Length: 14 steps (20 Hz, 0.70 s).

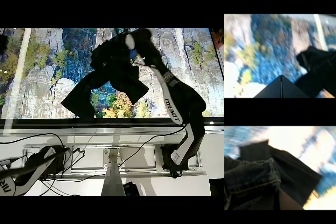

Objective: Fold the clothes and pants, and hang the long-sleeved shirts on hangers.

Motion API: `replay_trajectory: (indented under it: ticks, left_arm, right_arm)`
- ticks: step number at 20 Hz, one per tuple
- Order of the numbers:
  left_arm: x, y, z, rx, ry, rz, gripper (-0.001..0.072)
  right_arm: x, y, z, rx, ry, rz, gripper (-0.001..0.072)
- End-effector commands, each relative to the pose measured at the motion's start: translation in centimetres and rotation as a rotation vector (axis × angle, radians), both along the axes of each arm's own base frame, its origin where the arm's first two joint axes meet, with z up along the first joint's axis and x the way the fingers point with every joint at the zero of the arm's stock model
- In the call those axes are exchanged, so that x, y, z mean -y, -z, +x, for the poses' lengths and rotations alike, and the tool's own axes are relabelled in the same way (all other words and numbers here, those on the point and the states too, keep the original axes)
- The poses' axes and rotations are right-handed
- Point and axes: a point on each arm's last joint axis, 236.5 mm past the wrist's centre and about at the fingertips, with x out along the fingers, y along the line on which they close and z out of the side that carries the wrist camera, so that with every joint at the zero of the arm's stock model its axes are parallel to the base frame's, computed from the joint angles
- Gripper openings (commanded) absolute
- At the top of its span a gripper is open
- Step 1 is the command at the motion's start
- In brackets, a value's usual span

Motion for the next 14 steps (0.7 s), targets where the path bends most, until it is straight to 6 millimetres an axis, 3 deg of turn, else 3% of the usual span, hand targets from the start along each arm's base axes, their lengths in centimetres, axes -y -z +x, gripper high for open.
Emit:
replay_trajectory:
  ticks: [1, 4, 6, 7, 8, 11, 14]
  left_arm:
    - [5.3, 7.9, -2.7, -0.204, 0.113, -0.243, 0.0028]
    - [9.7, 15.9, -8.4, -0.387, 0.159, -0.336, 0.0029]
    - [11.5, 20.7, -12.3, -0.509, 0.164, -0.385, 0.0057]
    - [12.2, 22.7, -14.0, -0.580, 0.141, -0.427, 0.0331]
    - [12.7, 24.2, -15.2, -0.649, 0.105, -0.475, 0.0720]
    - [13.9, 26.7, -18.0, -0.778, 0.081, -0.530, 0.0693]
    - [15.1, 27.2, -19.0, -0.816, 0.127, -0.514, 0.0685]
  right_arm:
    - [6.9, 1.4, -1.0, -0.185, 0.162, 0.009, 0.0020]
    - [7.1, 1.0, -0.8, -0.171, 0.162, 0.011, 0.0020]
    - [6.7, 0.2, -0.7, -0.155, 0.157, 0.035, 0.0020]
    - [6.6, 0.0, -0.8, -0.156, 0.156, 0.042, 0.0020]
    - [6.6, -0.1, -1.0, -0.160, 0.155, 0.041, 0.0020]
    - [6.7, 0.0, -1.4, -0.178, 0.154, 0.036, 0.0020]
    - [6.7, 0.0, -1.5, -0.183, 0.154, 0.034, 0.0020]
